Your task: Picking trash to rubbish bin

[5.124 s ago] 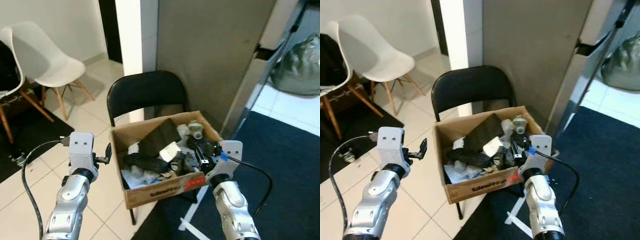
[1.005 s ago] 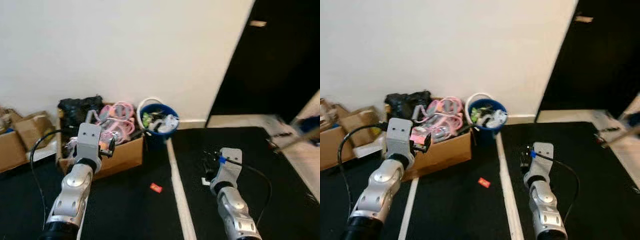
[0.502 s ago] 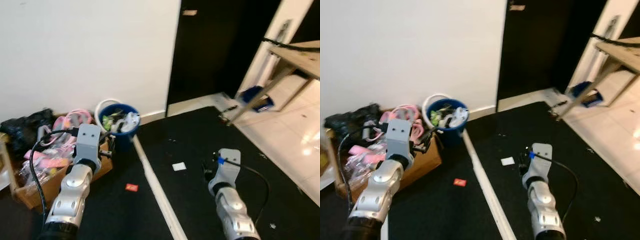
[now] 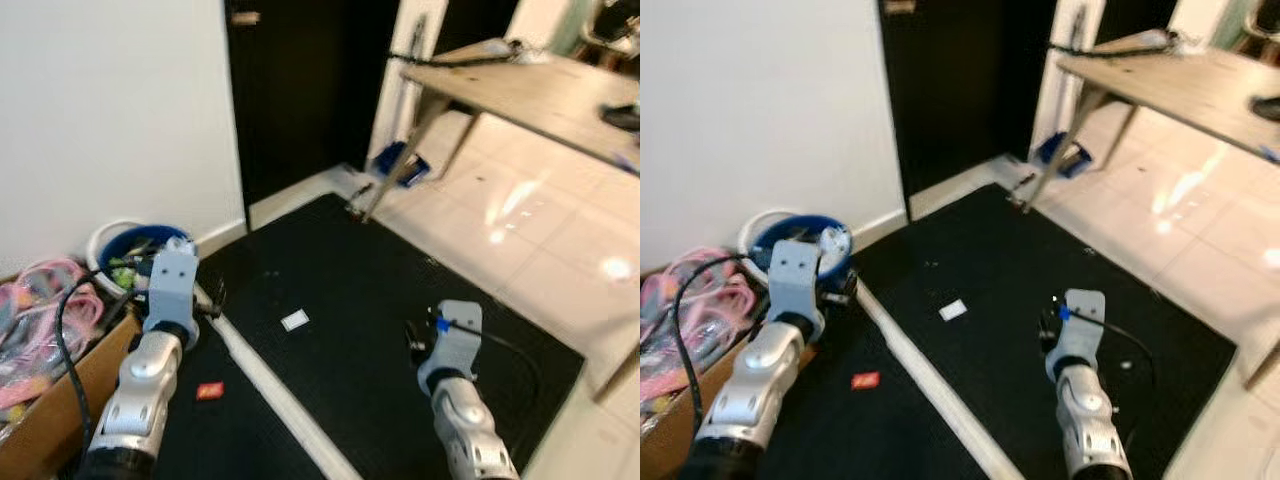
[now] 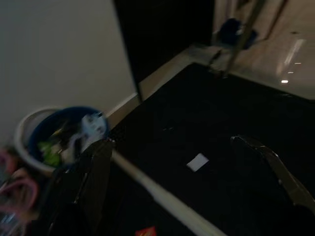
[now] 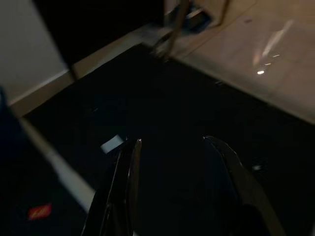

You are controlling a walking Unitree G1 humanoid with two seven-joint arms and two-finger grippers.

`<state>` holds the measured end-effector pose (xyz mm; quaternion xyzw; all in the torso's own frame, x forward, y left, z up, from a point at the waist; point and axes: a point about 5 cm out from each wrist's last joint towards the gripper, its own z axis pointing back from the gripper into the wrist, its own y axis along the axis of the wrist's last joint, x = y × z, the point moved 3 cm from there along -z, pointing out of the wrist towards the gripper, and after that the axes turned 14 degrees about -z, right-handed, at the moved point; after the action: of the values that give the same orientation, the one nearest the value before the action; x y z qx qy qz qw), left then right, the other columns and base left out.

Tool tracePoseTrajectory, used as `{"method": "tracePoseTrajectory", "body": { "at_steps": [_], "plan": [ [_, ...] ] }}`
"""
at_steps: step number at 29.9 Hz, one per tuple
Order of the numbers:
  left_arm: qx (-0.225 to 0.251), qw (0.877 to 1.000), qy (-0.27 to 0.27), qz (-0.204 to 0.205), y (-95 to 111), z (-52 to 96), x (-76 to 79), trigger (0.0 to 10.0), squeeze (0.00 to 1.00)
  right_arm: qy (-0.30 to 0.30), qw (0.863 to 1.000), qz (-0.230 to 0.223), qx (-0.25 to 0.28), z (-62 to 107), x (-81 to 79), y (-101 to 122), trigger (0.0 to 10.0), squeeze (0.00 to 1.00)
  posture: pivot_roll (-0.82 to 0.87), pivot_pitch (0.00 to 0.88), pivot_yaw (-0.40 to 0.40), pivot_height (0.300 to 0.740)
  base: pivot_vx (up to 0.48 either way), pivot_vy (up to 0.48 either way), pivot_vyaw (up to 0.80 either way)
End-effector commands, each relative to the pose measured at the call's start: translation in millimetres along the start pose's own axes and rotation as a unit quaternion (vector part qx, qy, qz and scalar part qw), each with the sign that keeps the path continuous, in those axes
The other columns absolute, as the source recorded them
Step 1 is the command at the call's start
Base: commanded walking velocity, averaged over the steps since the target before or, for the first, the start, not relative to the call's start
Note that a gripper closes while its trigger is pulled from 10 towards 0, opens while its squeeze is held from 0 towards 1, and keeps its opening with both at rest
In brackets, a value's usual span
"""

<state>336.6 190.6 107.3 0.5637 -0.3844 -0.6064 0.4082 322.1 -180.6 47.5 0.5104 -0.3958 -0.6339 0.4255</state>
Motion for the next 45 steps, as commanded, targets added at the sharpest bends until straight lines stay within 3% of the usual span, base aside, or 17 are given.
{"method": "tracePoseTrajectory", "body": {
  "at_steps": [1,13,26,45],
  "plan": [
    [-0.014,1.000,-0.001,-0.005,-7.6,2.1,-0.1,10.0,0.00,-0.004,1.000,-0.005,-0.010,2.5,0.2,-6.6,10.0,0.00,-0.02,0.089,0.019,0.740,0.000,0.000,-0.80],
    [-0.033,0.999,0.003,0.023,-16.2,4.7,0.4,10.0,0.00,-0.006,1.000,-0.002,-0.012,4.9,4.2,-7.5,10.0,0.00,-0.03,0.094,0.021,0.740,0.000,0.000,-0.80],
    [-0.031,0.999,-0.006,0.021,-13.2,3.5,4.6,10.0,0.00,-0.004,1.000,-0.005,-0.013,4.3,3.9,-6.2,10.0,0.00,-0.03,0.102,0.017,0.740,0.000,0.000,-0.80],
    [-0.016,1.000,-0.014,0.006,-7.8,1.9,7.6,10.0,0.00,0.003,1.000,0.007,-0.011,5.2,1.5,-5.7,10.0,0.00,-0.04,0.117,0.016,0.740,0.100,0.000,0.00]
  ]
}}
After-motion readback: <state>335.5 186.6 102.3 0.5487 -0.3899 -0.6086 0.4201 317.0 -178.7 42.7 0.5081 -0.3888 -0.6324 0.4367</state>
